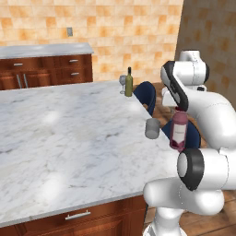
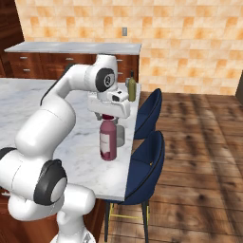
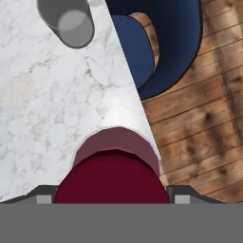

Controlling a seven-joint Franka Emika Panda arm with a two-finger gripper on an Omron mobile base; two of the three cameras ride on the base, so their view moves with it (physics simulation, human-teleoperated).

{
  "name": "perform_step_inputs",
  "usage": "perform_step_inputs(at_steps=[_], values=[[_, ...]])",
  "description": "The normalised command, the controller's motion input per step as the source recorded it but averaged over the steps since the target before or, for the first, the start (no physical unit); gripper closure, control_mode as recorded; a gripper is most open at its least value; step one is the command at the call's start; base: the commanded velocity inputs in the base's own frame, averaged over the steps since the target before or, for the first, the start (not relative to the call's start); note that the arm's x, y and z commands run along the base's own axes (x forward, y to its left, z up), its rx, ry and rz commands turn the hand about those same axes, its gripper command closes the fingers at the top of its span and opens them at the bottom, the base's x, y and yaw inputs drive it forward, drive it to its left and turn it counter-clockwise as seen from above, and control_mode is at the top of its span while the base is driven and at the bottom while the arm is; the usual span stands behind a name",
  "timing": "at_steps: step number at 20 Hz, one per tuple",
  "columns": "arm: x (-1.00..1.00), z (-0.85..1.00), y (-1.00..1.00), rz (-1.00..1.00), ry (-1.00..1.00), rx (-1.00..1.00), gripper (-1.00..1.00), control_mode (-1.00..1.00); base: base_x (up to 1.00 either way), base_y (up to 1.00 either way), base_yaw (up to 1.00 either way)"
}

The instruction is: There is a wine glass and glass cup on the dining counter. Place the wine bottle next to the wine glass and the juice bottle next to the glass cup.

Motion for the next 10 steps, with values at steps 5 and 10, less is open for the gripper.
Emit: perform_step_inputs(at_steps=[5, 10], values=[[0.26, -0.09, 0.10, -0.03, -0.09, 0.00, 1.00, -1.00, 0.00, 0.00, 0.00], [0.41, -0.20, 0.15, -0.03, 0.00, -0.02, 1.00, -1.00, 0.00, 0.00, 0.00]])
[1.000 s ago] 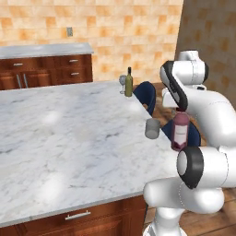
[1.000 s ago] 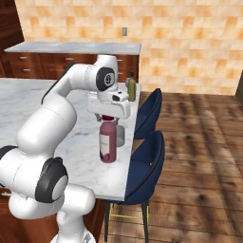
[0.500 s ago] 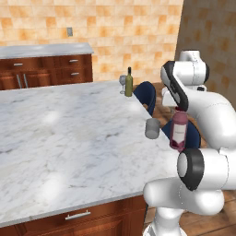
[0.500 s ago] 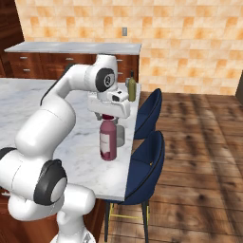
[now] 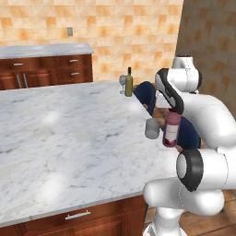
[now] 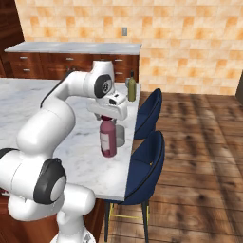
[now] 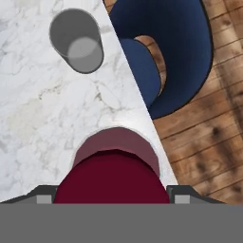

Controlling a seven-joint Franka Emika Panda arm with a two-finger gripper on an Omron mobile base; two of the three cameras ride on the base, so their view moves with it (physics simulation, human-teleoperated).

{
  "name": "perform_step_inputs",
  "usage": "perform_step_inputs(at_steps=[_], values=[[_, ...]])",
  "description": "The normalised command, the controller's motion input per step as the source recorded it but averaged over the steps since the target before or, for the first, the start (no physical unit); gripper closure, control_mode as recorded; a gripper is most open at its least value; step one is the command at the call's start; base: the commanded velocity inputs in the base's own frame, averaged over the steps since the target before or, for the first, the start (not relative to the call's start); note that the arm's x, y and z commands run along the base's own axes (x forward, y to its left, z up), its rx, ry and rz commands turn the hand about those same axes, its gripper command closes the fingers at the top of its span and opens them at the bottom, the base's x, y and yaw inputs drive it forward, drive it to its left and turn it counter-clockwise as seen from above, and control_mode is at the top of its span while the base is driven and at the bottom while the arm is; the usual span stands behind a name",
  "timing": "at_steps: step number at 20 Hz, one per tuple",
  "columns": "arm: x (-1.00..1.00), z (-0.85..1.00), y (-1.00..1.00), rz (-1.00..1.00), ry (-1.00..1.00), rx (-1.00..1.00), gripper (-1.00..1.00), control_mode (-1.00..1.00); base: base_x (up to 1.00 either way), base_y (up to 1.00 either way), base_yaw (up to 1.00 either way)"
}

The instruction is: There is a wine glass and glass cup on the dining counter. Place the wine bottle next to the wine glass and the juice bottle next to the glass cup.

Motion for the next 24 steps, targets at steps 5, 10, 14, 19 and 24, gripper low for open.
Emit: perform_step_inputs(at_steps=[5, 10, 14, 19, 24], values=[[0.35, -0.28, 0.18, 0.00, -0.01, 0.00, 1.00, -1.00, 0.00, 0.00, 0.00], [0.27, -0.33, 0.12, -0.01, -0.07, -0.01, 1.00, -1.00, 0.00, 0.00, 0.00], [0.28, -0.29, 0.03, -0.02, -0.05, -0.03, 1.00, -1.00, 0.00, 0.00, 0.00], [0.14, -0.30, 0.00, -0.02, -0.02, -0.04, 1.00, -1.00, 0.00, 0.00, 0.00], [0.18, -0.25, 0.00, 0.00, -0.01, 0.00, 1.00, -1.00, 0.00, 0.00, 0.00]])
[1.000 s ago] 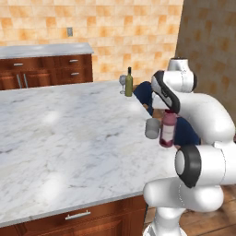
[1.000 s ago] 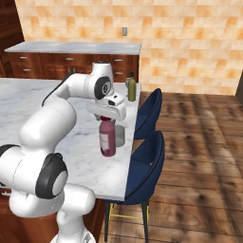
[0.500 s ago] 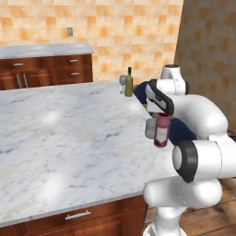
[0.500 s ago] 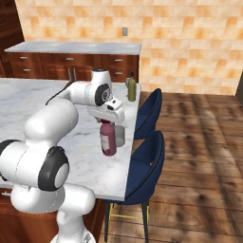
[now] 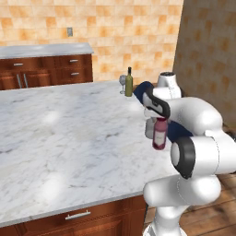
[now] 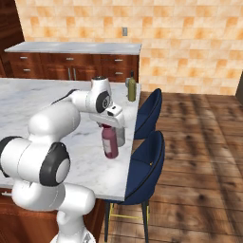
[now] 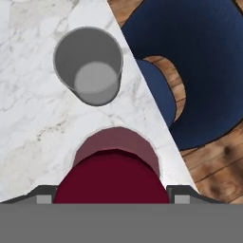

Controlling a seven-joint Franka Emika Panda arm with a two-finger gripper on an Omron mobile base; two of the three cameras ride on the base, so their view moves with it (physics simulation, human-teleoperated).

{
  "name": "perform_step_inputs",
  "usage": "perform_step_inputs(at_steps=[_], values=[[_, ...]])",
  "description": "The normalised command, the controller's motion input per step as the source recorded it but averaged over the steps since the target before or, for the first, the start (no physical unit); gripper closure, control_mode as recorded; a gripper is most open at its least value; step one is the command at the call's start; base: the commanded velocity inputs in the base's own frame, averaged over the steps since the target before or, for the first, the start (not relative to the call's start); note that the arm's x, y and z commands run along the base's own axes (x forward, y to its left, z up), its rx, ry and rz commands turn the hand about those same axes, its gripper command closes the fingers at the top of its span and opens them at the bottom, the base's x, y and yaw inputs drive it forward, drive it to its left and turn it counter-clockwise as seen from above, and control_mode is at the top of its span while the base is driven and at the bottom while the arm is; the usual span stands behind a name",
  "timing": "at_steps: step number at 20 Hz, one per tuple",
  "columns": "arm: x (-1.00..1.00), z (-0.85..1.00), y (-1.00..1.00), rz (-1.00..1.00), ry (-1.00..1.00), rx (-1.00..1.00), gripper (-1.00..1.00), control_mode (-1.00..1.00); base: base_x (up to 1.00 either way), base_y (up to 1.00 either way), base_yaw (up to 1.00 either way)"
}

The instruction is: There is a wine glass and glass cup on the dining counter. Place the wine bottle next to the wine glass and the juice bottle next to the glass cup.

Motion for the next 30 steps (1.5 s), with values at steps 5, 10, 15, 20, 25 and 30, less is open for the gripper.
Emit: perform_step_inputs(at_steps=[5, 10, 15, 20, 25, 30], values=[[0.09, -0.25, 0.00, 0.00, -0.01, 0.00, 1.00, -1.00, 0.00, 0.00, 0.00], [0.06, -0.24, 0.00, 0.00, -0.01, 0.00, 1.00, -1.00, 0.00, 0.00, 0.00], [0.00, -0.26, 0.00, 0.00, 0.00, 0.00, 1.00, -1.00, 0.00, 0.00, 0.00], [-0.01, -0.25, -0.01, 0.00, 0.00, 0.00, -1.00, -1.00, 0.00, 0.00, 0.00], [-0.03, -0.16, -0.05, 0.00, 0.00, 0.00, -1.00, -1.00, 0.00, 0.00, 0.00], [-0.03, -0.04, -0.08, 0.00, 0.00, -0.03, -1.00, -1.00, 0.00, 0.00, 0.00]])
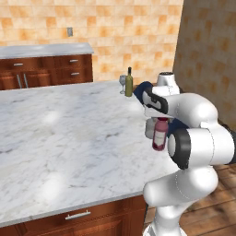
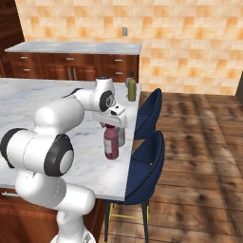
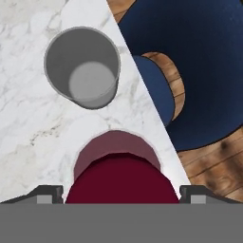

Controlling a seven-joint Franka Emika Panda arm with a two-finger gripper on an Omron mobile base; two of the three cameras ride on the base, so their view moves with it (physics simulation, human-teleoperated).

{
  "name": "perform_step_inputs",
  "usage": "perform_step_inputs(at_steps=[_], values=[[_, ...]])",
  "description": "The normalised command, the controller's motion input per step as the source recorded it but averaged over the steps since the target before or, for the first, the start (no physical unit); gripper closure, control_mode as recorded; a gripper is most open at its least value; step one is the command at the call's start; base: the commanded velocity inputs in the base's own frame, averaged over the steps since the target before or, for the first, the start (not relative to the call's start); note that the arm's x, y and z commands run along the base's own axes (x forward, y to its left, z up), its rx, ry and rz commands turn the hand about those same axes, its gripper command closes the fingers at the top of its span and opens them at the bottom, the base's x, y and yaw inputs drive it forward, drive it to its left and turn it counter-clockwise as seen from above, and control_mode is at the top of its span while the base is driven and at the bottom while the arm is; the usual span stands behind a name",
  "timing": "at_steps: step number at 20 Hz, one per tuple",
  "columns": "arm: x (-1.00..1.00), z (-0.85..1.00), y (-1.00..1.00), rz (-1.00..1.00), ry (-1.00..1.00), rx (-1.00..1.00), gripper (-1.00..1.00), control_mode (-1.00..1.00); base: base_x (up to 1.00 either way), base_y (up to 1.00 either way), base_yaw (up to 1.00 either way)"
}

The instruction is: There is a wine glass and glass cup on the dining counter. Place the wine bottle next to the wine glass and the juice bottle next to the glass cup.

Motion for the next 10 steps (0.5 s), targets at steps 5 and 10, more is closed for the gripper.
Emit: perform_step_inputs(at_steps=[5, 10], values=[[0.00, 0.07, 0.00, 0.01, 0.00, 0.00, -1.00, -1.00, 0.00, 0.00, 0.00], [0.00, 0.12, 0.00, 0.00, 0.00, 0.00, -1.00, -1.00, 0.00, 0.00, 0.00]])
